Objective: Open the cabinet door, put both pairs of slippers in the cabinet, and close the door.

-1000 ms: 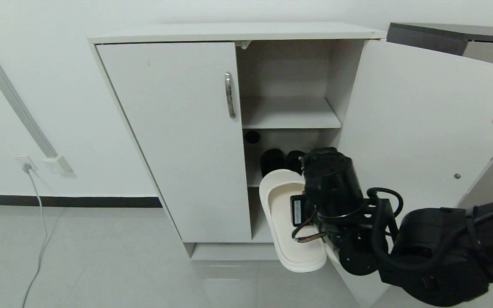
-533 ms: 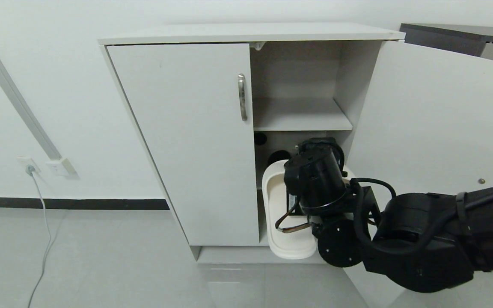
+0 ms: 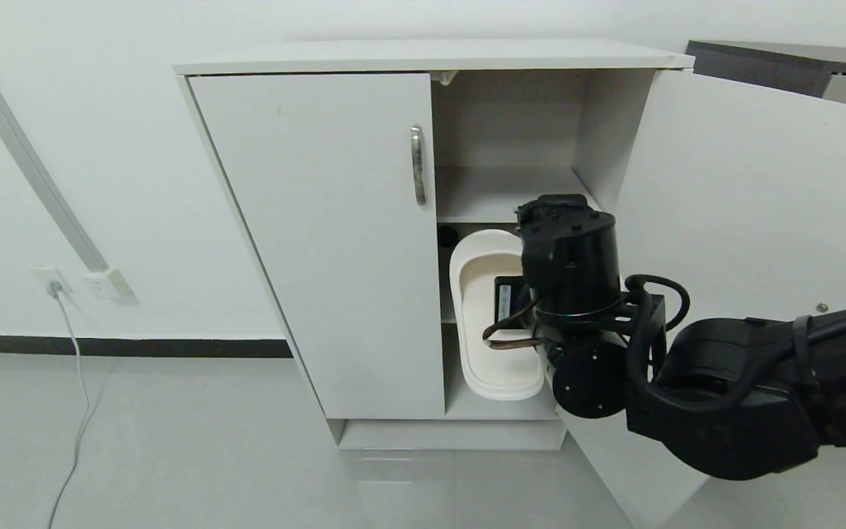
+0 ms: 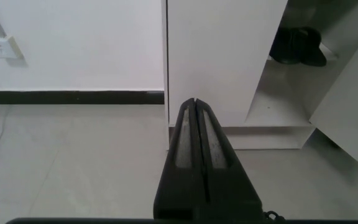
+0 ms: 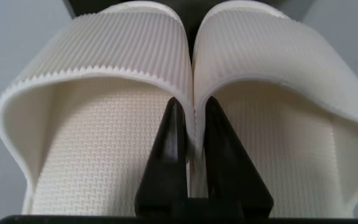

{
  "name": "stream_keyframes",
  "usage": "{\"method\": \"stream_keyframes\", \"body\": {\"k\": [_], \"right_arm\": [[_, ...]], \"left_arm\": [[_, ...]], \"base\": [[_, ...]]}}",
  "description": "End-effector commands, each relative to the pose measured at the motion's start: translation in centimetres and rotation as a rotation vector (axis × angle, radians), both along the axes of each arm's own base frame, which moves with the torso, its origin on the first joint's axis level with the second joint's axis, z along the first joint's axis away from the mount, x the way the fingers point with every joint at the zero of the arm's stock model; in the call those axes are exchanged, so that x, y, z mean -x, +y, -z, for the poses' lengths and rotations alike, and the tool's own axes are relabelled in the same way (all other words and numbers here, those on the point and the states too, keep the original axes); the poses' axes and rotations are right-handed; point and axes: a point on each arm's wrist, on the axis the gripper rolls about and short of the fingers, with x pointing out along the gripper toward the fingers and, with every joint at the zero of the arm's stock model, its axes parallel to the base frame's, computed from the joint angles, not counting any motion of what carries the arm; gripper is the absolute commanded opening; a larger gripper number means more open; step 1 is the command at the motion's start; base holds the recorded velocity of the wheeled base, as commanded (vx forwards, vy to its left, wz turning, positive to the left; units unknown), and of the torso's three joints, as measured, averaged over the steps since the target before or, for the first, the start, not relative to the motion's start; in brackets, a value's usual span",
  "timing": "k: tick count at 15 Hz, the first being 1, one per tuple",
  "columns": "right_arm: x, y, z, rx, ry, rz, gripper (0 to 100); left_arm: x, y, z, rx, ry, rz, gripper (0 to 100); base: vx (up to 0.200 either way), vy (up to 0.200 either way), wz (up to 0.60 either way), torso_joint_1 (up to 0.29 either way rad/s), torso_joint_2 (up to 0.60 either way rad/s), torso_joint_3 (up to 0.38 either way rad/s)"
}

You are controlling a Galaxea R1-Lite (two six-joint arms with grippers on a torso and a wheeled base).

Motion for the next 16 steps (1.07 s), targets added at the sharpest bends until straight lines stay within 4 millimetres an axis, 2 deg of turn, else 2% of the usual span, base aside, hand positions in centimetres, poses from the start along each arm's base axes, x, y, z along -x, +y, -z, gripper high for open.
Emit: {"method": "stream_keyframes", "body": {"k": [1,3,7,14,16], "right_arm": [[-0.8,-0.5,0.0,0.018,-0.023,-0.052,0],[-1.5,-0.9,-0.5,0.014,-0.035,-0.065,0],[-1.6,-0.9,-1.6,0.000,-0.049,-0.062,0],[-1.8,-1.0,-1.7,-0.002,-0.051,-0.059,0],[-1.8,-1.0,-1.7,-0.002,-0.051,-0.057,0]], "left_arm": [[0.0,0.0,0.0,0.000,0.000,-0.001,0],[0.0,0.0,0.0,0.001,0.000,-0.001,0],[0.0,0.0,0.0,0.001,0.000,-0.001,0],[0.0,0.0,0.0,0.001,0.002,-0.002,0],[0.0,0.0,0.0,0.000,0.000,-0.002,0]], "base": [[0.000,0.000,0.00,0.000,0.00,0.000],[0.000,0.000,0.00,0.000,0.00,0.000],[0.000,0.000,0.00,0.000,0.00,0.000],[0.000,0.000,0.00,0.000,0.00,0.000],[0.200,0.000,0.00,0.002,0.00,0.002]]}}
